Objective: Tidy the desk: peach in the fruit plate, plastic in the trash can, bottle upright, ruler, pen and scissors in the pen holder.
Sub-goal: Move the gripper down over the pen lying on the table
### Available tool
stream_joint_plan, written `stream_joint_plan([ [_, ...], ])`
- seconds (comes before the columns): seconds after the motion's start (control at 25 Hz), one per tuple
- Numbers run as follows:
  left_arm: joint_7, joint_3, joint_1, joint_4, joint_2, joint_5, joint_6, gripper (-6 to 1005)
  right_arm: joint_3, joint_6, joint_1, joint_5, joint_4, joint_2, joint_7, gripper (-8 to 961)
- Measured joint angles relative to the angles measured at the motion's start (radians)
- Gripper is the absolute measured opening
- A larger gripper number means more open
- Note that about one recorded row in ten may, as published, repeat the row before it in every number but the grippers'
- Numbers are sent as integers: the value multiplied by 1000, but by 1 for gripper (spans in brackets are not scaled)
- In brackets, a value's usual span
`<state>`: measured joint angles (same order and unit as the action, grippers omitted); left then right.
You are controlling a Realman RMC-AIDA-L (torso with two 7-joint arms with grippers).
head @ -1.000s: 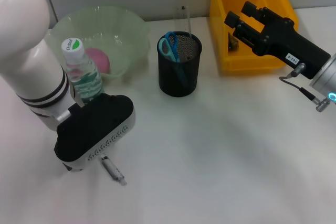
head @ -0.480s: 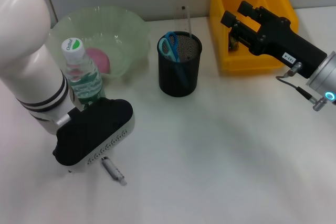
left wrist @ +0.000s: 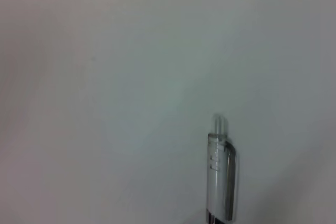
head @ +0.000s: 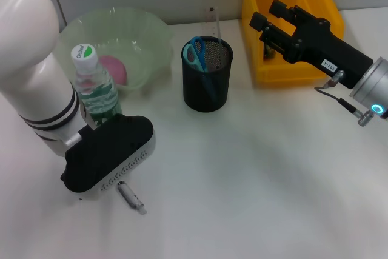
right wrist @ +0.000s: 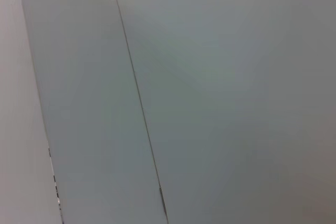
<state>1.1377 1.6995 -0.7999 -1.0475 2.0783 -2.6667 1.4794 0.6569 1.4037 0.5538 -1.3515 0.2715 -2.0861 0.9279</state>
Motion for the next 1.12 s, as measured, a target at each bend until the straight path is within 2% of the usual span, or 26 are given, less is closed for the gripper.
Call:
stream_joint_plan([
  [0.36,1,-3,1,3,0,-1,2,649,0,0,4,0,0,0,0,604],
  [0.4,5,-3,1,4,0,-2,3,557,5,0,5,0,0,0,0,604],
  [0.6,22,5,1,-2,0,-7,3,462,9,-1,7,1,0,0,0,604],
  [0.92,50,23,14,-68,1,-26,8,460,9,-4,11,1,0,1,0,605],
  [1.12,54,36,21,-71,1,-29,5,456,9,-2,11,0,0,2,0,605],
])
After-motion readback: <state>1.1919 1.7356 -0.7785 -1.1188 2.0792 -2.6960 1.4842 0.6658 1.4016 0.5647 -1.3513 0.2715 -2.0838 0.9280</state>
